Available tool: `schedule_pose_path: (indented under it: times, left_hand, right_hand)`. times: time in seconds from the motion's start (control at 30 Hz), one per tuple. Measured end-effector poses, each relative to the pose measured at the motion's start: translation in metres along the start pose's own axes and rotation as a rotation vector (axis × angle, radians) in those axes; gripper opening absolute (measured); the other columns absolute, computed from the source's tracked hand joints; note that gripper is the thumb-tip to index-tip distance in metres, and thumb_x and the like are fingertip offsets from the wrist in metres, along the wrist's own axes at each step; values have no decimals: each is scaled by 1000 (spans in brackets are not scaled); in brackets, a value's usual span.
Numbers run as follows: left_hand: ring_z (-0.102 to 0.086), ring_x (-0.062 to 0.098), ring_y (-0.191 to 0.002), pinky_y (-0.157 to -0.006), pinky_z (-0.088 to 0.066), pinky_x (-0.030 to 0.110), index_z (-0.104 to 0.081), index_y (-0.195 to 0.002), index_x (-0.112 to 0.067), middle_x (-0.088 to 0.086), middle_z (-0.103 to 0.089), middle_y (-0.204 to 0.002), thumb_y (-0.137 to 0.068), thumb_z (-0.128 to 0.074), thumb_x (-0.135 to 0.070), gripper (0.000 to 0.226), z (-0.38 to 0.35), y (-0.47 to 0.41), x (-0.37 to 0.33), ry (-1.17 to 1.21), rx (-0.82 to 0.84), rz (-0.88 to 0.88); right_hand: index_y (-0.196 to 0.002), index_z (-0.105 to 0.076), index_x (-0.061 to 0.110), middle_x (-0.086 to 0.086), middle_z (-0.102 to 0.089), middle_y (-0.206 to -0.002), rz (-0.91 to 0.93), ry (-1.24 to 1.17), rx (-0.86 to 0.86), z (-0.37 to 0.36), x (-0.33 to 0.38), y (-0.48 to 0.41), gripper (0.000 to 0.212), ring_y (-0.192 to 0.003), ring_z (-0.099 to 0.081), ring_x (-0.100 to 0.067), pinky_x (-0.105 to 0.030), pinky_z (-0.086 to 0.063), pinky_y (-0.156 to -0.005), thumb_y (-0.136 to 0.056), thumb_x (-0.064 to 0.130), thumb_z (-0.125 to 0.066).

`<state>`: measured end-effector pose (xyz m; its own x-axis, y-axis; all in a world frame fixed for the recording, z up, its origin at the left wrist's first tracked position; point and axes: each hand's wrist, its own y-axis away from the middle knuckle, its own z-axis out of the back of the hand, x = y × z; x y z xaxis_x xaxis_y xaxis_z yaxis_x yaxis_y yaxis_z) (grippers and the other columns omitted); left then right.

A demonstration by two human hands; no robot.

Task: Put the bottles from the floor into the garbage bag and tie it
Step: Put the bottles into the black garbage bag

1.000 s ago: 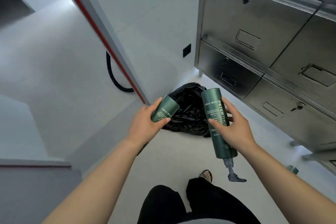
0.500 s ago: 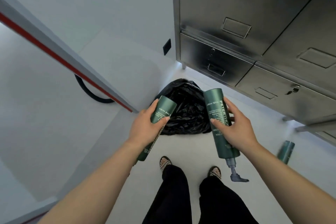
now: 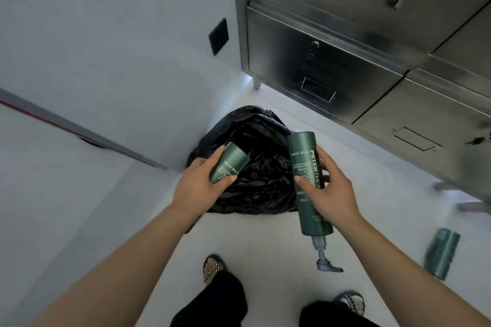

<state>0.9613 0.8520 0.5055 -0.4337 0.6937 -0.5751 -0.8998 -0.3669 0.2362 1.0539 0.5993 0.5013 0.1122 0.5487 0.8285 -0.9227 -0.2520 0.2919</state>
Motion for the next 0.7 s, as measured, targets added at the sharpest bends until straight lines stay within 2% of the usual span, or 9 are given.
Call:
schedule_pose_path:
  times: [0.1, 0.2, 0.27, 0.37, 0.4, 0.5, 0.6, 0.7]
  left_hand:
    - [-49, 13, -96, -77, -34, 25, -23, -140, -49, -2, -49, -104, -78, -59, -58, 72, -72, -44, 39, -4, 1, 5]
    - [-50, 16, -98, -81, -39, 27, -23, -142, -46, 0, -48, -104, -79, -61, -56, 75, -136, -88, 75, -38, 45, -61]
    - [-52, 20, -99, -85, -43, 30, -22, -143, -43, 3, -50, -105, -79, -61, -56, 76, -172, -119, 94, -98, 80, -130]
    - [-53, 25, -101, -89, -45, 35, -21, -144, -42, 8, -51, -111, -80, -60, -55, 75, -220, -161, 112, -210, 95, -250]
    - [-53, 25, -102, -90, -45, 35, -22, -144, -42, 9, -51, -114, -80, -60, -54, 75, -236, -172, 117, -240, 96, -284]
    - [-53, 24, -103, -89, -45, 32, -22, -144, -42, 8, -50, -116, -81, -60, -54, 74, -273, -195, 131, -276, 98, -355]
    - [-54, 23, -100, -82, -43, 28, -22, -144, -42, 6, -50, -111, -80, -59, -55, 75, -297, -199, 152, -256, 98, -355]
    - [-52, 22, -98, -78, -41, 26, -21, -144, -43, 5, -49, -108, -81, -58, -56, 75, -312, -193, 172, -224, 95, -301]
  right_hand:
    - [-132, -30, 57, 37, -49, -106, 22, -21, -22, -36, -71, -38, 77, -92, -49, 25, -1, -40, -64, -72, 35, -74]
    - [-133, -32, 54, 37, -47, -103, 54, -22, -43, -64, -137, -81, 78, -89, -49, 26, 5, -37, -63, -72, 36, -76]
    - [-135, -34, 50, 29, -51, -104, 83, -9, -61, -78, -176, -112, 78, -86, -55, 16, 2, -37, -65, -72, 35, -76]
    - [-137, -36, 43, 16, -53, -113, 123, -1, -128, -99, -225, -151, 77, -95, -56, -4, -11, -38, -78, -71, 36, -75]
    - [-137, -36, 43, 15, -53, -113, 136, -6, -153, -107, -238, -159, 77, -96, -56, -6, -12, -38, -78, -71, 36, -75]
    - [-135, -36, 47, 17, -52, -111, 173, -23, -219, -135, -276, -168, 76, -97, -56, -7, -8, -35, -76, -70, 37, -75]
    - [-133, -36, 51, 18, -53, -107, 166, -39, -235, -158, -300, -168, 75, -100, -58, -9, -16, -40, -80, -70, 39, -75]
    - [-133, -35, 52, 24, -51, -99, 161, -26, -234, -174, -307, -167, 75, -98, -56, -8, -15, -36, -78, -71, 38, -74]
